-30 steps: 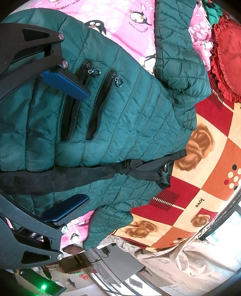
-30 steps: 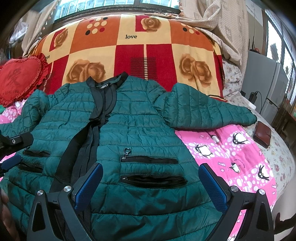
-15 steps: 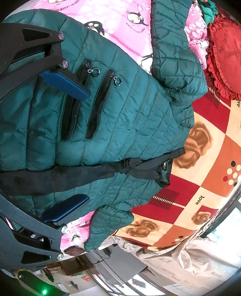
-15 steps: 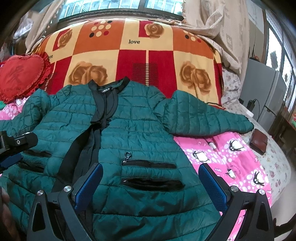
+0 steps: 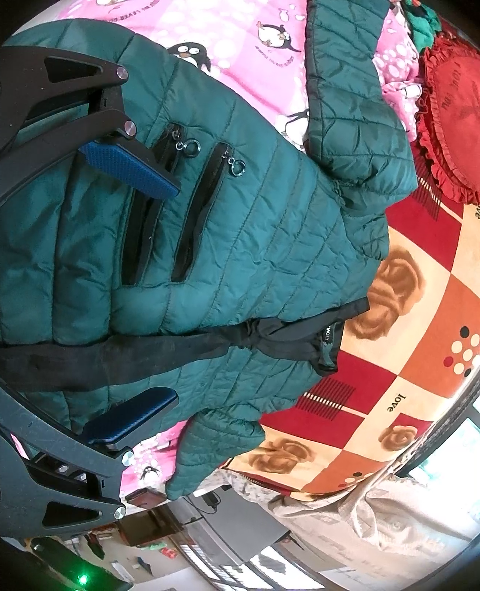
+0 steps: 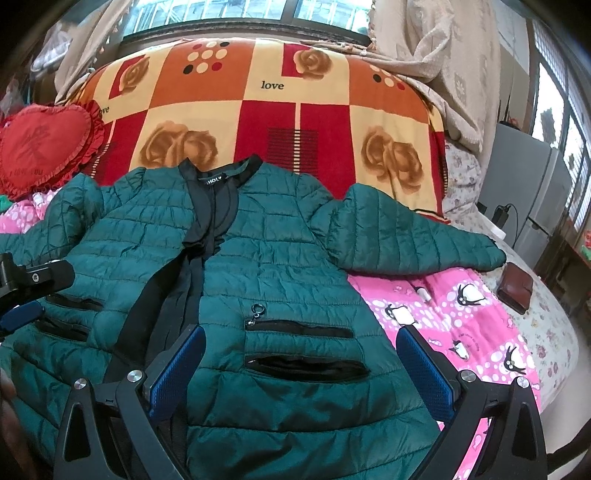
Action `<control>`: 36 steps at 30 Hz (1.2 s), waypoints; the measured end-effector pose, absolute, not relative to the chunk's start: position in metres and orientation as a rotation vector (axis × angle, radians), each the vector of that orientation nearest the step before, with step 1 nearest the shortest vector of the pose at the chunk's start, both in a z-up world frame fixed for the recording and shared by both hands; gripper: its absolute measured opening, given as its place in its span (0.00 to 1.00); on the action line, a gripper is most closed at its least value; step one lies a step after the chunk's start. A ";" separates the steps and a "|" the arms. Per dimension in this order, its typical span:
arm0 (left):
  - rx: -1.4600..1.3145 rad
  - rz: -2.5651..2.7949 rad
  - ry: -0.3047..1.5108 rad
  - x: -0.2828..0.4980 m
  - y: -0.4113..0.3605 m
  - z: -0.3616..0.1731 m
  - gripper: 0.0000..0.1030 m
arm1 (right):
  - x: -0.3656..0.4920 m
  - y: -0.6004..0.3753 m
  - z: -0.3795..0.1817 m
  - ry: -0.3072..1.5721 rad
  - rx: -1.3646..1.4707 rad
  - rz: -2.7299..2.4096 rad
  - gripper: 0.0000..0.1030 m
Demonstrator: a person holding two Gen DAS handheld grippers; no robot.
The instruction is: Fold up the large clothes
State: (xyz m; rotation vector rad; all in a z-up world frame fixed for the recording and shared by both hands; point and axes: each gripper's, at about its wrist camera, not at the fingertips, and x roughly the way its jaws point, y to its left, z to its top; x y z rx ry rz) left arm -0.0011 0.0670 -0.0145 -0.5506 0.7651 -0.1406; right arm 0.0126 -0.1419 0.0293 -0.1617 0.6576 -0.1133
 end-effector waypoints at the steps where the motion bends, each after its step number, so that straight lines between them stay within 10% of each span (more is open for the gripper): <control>1: -0.551 -0.140 0.766 -0.001 0.067 -0.015 0.99 | 0.012 -0.141 0.030 0.658 -0.163 -0.113 0.99; 36: -0.205 0.106 0.608 0.041 0.089 0.033 0.99 | 0.067 -0.135 0.061 0.451 -0.029 0.083 0.99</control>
